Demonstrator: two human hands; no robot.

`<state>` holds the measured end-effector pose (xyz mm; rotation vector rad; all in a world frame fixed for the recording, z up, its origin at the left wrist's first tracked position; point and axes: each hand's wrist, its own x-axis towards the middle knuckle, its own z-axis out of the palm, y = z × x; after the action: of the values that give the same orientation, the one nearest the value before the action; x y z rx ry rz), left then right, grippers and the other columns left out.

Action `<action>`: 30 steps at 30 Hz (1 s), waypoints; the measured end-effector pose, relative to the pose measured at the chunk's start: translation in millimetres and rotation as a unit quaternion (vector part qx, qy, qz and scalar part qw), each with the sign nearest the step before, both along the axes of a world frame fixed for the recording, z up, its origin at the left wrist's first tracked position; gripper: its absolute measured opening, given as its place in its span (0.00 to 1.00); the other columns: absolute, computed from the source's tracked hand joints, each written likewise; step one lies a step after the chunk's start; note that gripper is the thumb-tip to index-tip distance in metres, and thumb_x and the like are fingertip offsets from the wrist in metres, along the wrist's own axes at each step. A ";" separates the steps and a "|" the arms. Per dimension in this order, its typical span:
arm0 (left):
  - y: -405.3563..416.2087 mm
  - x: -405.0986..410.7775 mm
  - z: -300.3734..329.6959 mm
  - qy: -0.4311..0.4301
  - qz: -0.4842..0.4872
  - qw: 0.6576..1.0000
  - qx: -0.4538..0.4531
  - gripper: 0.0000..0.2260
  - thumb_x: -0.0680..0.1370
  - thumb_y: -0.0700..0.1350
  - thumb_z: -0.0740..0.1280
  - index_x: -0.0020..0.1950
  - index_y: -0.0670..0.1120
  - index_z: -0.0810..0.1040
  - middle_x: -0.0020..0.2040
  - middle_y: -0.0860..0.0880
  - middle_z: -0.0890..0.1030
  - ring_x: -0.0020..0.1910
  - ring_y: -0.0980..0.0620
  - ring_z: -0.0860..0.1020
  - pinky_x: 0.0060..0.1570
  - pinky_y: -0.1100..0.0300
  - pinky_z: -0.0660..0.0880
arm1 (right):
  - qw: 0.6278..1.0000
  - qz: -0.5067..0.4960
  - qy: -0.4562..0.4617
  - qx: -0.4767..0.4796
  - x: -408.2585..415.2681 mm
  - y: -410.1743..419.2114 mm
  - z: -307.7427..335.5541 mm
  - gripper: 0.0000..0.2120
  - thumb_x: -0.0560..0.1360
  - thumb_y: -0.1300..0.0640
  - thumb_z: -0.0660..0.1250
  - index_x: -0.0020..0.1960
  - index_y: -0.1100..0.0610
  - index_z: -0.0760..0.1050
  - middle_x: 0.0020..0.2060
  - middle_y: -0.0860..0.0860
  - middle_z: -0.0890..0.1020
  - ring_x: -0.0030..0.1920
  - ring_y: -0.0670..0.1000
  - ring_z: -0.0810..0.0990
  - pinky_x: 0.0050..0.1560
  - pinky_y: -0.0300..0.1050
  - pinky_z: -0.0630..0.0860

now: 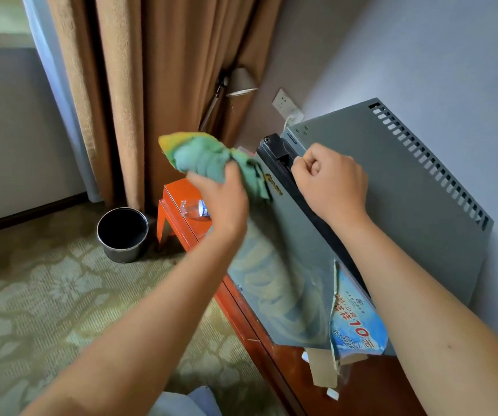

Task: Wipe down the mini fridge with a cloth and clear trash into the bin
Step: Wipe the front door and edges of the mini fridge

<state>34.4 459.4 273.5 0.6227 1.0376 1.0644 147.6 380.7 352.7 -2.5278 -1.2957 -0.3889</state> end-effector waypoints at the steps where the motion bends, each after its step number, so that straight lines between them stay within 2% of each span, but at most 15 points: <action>1: 12.2 1.6 3.4 0.004 -0.006 1.000 0.004 0.21 0.75 0.46 0.67 0.64 0.50 0.63 0.55 0.52 0.78 0.51 0.57 0.79 0.51 0.57 0.77 | 1.000 0.000 0.000 -0.002 0.3 0.3 -0.1 0.14 0.75 0.46 0.61 0.38 0.55 0.69 0.25 0.50 0.71 0.31 0.57 0.71 0.34 0.48 0.74; 2: 15.8 4.3 6.1 0.012 -0.018 1.000 0.018 0.21 0.74 0.47 0.67 0.63 0.50 0.63 0.54 0.52 0.77 0.50 0.58 0.79 0.50 0.57 0.77 | 1.000 -0.001 0.000 -0.003 0.2 0.7 -0.4 0.14 0.75 0.46 0.61 0.38 0.55 0.69 0.25 0.50 0.71 0.31 0.57 0.72 0.35 0.48 0.74; 4: 3.2 9.0 9.8 0.032 -0.037 0.998 0.047 0.21 0.73 0.47 0.66 0.64 0.52 0.63 0.55 0.52 0.77 0.52 0.57 0.78 0.54 0.54 0.78 | 1.000 -0.003 0.001 -0.004 0.7 1.1 -0.5 0.14 0.75 0.45 0.61 0.38 0.55 0.69 0.25 0.50 0.71 0.32 0.57 0.72 0.35 0.48 0.74; 7: -32.9 8.3 1.7 0.022 -0.081 0.995 0.047 0.29 0.73 0.48 0.66 0.71 0.52 0.59 0.61 0.50 0.77 0.57 0.54 0.78 0.61 0.47 0.76 | 1.000 -0.003 -0.003 -0.003 0.8 0.4 -0.9 0.14 0.75 0.45 0.61 0.38 0.55 0.69 0.26 0.50 0.72 0.33 0.58 0.72 0.35 0.48 0.74; 11: -70.7 -1.9 -18.6 0.031 -0.152 0.986 0.053 0.31 0.75 0.50 0.67 0.74 0.56 0.56 0.58 0.56 0.79 0.55 0.61 0.79 0.60 0.50 0.77 | 1.000 -0.002 -0.008 -0.003 -0.5 1.0 -0.4 0.14 0.75 0.46 0.61 0.38 0.55 0.69 0.26 0.51 0.73 0.32 0.59 0.72 0.35 0.49 0.75; 14: -102.5 -12.1 -35.8 0.035 -0.235 0.971 0.029 0.34 0.76 0.52 0.67 0.75 0.59 0.51 0.61 0.55 0.78 0.58 0.56 0.79 0.62 0.47 0.76 | 1.000 -0.002 -0.006 -0.006 -1.0 0.6 -0.4 0.14 0.76 0.46 0.61 0.38 0.55 0.68 0.26 0.51 0.73 0.31 0.58 0.72 0.36 0.50 0.75; 16: -112.9 -18.4 -50.3 0.047 -0.260 0.964 0.010 0.31 0.77 0.52 0.67 0.73 0.59 0.53 0.60 0.55 0.79 0.57 0.55 0.79 0.61 0.46 0.77 | 1.000 -0.002 -0.011 -0.008 -1.1 0.4 -0.6 0.15 0.76 0.46 0.61 0.38 0.55 0.68 0.26 0.51 0.73 0.31 0.58 0.72 0.35 0.50 0.75; 21: -95.3 -21.8 -55.0 0.045 -0.251 0.967 -0.021 0.29 0.75 0.51 0.69 0.72 0.55 0.60 0.59 0.56 0.78 0.57 0.55 0.79 0.60 0.45 0.77 | 1.000 -0.002 -0.016 -0.006 0.0 -0.3 -2.0 0.15 0.76 0.45 0.60 0.38 0.56 0.67 0.26 0.52 0.72 0.29 0.57 0.71 0.33 0.48 0.72; 23: -76.6 -14.6 -43.2 0.037 -0.224 0.974 -0.005 0.32 0.74 0.60 0.69 0.74 0.55 0.59 0.64 0.58 0.75 0.62 0.56 0.76 0.65 0.48 0.74 | 1.000 -0.004 -0.017 -0.006 0.6 -0.3 -2.4 0.15 0.76 0.45 0.60 0.38 0.56 0.67 0.26 0.52 0.72 0.29 0.56 0.71 0.33 0.48 0.70; 25: -54.5 -6.5 -30.4 0.060 -0.192 0.979 0.015 0.37 0.72 0.69 0.65 0.75 0.57 0.58 0.66 0.64 0.70 0.65 0.59 0.70 0.68 0.54 0.68 | 1.000 -0.006 -0.016 -0.008 0.6 0.0 -2.5 0.15 0.76 0.45 0.60 0.38 0.56 0.67 0.26 0.51 0.72 0.30 0.57 0.71 0.33 0.48 0.70; 27: -36.3 -1.4 -25.8 0.090 -0.180 0.979 0.031 0.33 0.73 0.71 0.62 0.72 0.57 0.62 0.64 0.63 0.73 0.62 0.58 0.74 0.66 0.53 0.71 | 1.000 -0.004 -0.017 -0.010 1.0 0.1 -2.7 0.15 0.76 0.45 0.60 0.38 0.56 0.68 0.26 0.51 0.72 0.30 0.56 0.71 0.34 0.48 0.71; 30: -29.7 -2.1 -34.3 0.115 -0.193 0.974 0.037 0.23 0.76 0.65 0.62 0.67 0.56 0.66 0.58 0.56 0.80 0.58 0.53 0.79 0.61 0.47 0.76 | 1.000 -0.004 -0.019 -0.010 1.5 0.2 -3.2 0.15 0.76 0.45 0.59 0.38 0.56 0.67 0.26 0.51 0.72 0.29 0.55 0.71 0.33 0.48 0.71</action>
<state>32.3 429.6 239.2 0.9829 1.0250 0.7020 149.1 381.0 349.5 -2.5539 -1.3093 -0.4289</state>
